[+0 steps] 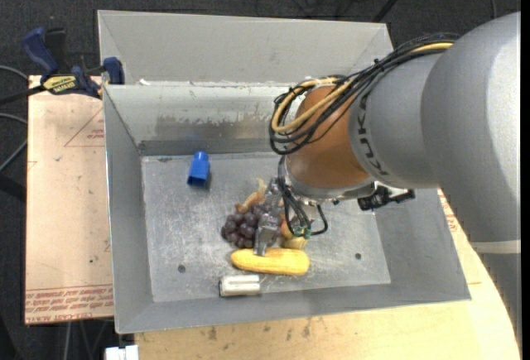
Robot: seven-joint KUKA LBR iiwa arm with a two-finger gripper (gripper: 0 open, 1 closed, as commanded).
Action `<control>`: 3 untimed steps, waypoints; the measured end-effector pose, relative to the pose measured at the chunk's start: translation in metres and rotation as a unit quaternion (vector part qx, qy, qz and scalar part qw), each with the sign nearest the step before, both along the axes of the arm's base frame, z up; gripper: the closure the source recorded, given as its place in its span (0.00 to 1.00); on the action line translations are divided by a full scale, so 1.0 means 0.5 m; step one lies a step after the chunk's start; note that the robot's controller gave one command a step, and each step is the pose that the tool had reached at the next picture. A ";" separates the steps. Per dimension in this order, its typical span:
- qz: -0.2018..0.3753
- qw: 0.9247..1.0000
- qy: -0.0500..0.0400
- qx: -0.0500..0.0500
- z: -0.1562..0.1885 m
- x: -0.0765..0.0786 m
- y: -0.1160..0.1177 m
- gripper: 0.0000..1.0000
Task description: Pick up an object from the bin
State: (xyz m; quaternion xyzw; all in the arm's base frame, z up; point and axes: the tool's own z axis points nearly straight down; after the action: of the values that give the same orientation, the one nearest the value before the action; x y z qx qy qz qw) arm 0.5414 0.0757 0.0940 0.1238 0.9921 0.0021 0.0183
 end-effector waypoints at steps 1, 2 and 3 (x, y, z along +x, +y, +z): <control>0.000 1.000 0.000 0.000 0.000 0.000 0.000 1.00; 0.000 1.000 0.000 0.000 0.000 0.000 0.000 1.00; 0.000 1.000 0.000 0.000 0.000 0.000 0.000 1.00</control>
Offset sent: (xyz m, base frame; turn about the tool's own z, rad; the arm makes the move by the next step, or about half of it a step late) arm 0.0000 0.0000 0.0000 0.0000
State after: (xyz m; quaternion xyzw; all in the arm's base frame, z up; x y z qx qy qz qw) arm 0.5414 0.0757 0.0939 0.1237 0.9921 0.0018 0.0185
